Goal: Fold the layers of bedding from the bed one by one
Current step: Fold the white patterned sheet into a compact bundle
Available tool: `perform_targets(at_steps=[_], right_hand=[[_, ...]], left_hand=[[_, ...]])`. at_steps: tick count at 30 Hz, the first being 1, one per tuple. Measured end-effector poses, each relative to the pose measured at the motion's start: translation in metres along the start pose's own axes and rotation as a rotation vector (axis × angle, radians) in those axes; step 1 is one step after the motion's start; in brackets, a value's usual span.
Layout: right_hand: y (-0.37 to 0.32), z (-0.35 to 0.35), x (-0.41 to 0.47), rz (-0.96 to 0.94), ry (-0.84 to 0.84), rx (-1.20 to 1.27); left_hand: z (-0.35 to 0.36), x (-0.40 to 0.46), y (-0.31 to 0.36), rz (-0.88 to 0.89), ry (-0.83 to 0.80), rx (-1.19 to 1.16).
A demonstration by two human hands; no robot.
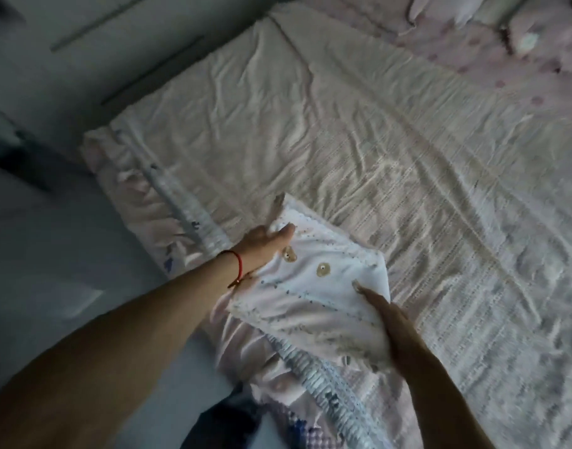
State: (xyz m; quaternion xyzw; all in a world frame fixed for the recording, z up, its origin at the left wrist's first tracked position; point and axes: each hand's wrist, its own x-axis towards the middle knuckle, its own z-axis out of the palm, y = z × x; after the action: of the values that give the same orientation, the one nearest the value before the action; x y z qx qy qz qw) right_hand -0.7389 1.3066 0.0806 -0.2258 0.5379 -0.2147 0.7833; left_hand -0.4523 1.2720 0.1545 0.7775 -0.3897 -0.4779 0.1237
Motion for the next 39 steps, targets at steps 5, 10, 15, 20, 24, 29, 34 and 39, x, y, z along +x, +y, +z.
perform_targets(at_steps=[5,10,15,20,24,29,34,39], right_hand=[[-0.038,0.101,-0.064,-0.06,-0.248,-0.294],[-0.019,0.21,-0.101,-0.12,-0.495,-0.635],[0.067,0.314,-0.144,-0.07,-0.803,-0.939],[0.186,0.38,-0.203,-0.009,-1.059,-1.226],[0.295,0.409,-0.269,0.083,-1.237,-1.393],[0.426,0.411,-0.349,0.11,-1.303,-1.547],[0.515,0.407,-0.399,0.072,-1.322,-1.696],[0.588,0.42,-0.397,0.073,-1.323,-1.934]], left_hand=[[-0.054,-0.128,-0.12,-0.092,0.288,-0.44],[-0.057,-0.272,-0.218,-0.036,0.458,-1.013],[-0.005,-0.424,-0.318,-0.149,0.734,-1.421],[0.091,-0.547,-0.385,-0.133,0.961,-1.726],[0.171,-0.634,-0.426,-0.132,1.198,-1.93],[0.261,-0.722,-0.487,-0.201,1.36,-2.102],[0.33,-0.761,-0.54,-0.222,1.398,-2.248],[0.358,-0.757,-0.562,-0.373,1.459,-2.391]])
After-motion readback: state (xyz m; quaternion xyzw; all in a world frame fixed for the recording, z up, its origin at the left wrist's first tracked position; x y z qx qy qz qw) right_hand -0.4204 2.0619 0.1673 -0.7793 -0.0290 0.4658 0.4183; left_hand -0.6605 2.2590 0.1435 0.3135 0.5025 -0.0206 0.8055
